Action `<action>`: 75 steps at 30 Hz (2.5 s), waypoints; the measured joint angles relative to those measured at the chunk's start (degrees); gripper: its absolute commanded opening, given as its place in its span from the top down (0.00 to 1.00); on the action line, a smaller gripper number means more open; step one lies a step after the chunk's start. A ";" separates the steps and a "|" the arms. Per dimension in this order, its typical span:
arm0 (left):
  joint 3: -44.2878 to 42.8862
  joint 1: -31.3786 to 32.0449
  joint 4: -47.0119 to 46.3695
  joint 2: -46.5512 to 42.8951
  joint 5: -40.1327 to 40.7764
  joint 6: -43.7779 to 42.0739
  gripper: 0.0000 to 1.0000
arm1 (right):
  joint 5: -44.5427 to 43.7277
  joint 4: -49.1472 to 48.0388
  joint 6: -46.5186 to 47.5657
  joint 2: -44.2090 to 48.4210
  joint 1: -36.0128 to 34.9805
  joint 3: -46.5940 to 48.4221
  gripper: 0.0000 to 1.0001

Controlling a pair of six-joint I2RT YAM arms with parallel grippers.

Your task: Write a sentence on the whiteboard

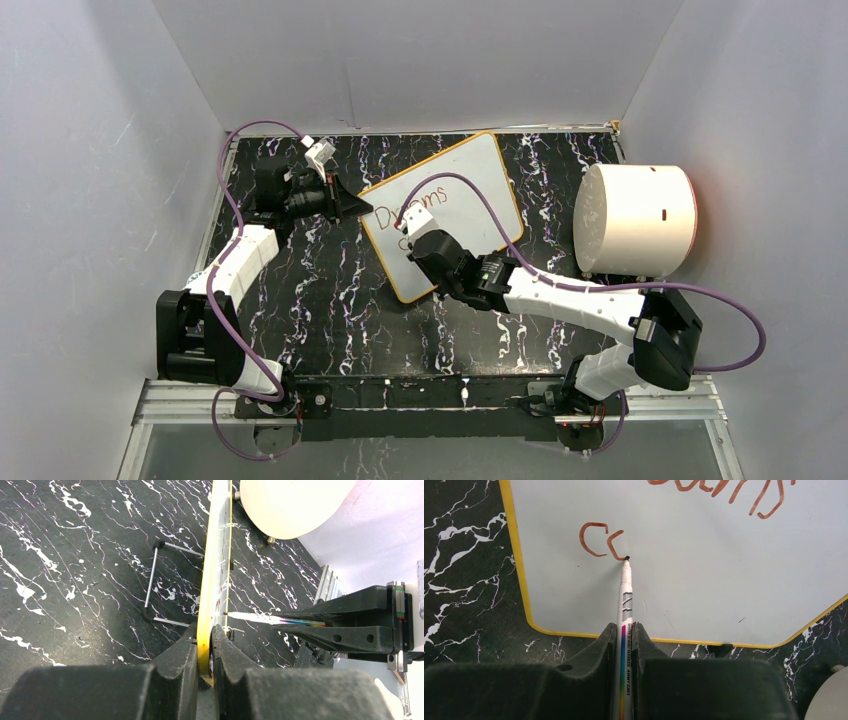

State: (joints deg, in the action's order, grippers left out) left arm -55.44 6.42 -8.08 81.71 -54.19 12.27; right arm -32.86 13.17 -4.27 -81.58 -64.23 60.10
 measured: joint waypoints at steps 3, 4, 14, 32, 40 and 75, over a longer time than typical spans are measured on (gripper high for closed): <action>-0.02 0.00 0.02 0.02 0.00 -0.09 1.00 | -0.20 -0.48 0.04 0.13 0.39 0.00 1.00; -0.02 0.00 0.02 0.02 0.00 -0.11 1.00 | -0.20 -0.63 0.07 0.20 0.48 0.00 1.00; -0.07 0.00 0.02 0.07 0.00 -0.11 1.00 | -0.26 -1.29 0.46 0.22 0.52 0.00 1.00; -0.17 0.00 0.07 0.22 -0.04 -0.11 1.00 | -0.13 -4.20 1.29 0.39 0.83 0.00 1.00; -0.20 0.00 0.07 0.22 -0.04 -0.11 1.00 | 0.24 -4.22 1.51 0.39 0.85 0.00 1.00; -0.20 -0.02 0.26 0.22 0.04 -0.11 1.00 | 2.01 -3.91 1.73 0.59 1.22 0.00 1.00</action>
State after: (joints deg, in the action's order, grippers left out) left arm -55.64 6.39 -7.81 81.93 -54.15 12.16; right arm -30.85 9.26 -2.55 -80.99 -63.00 60.10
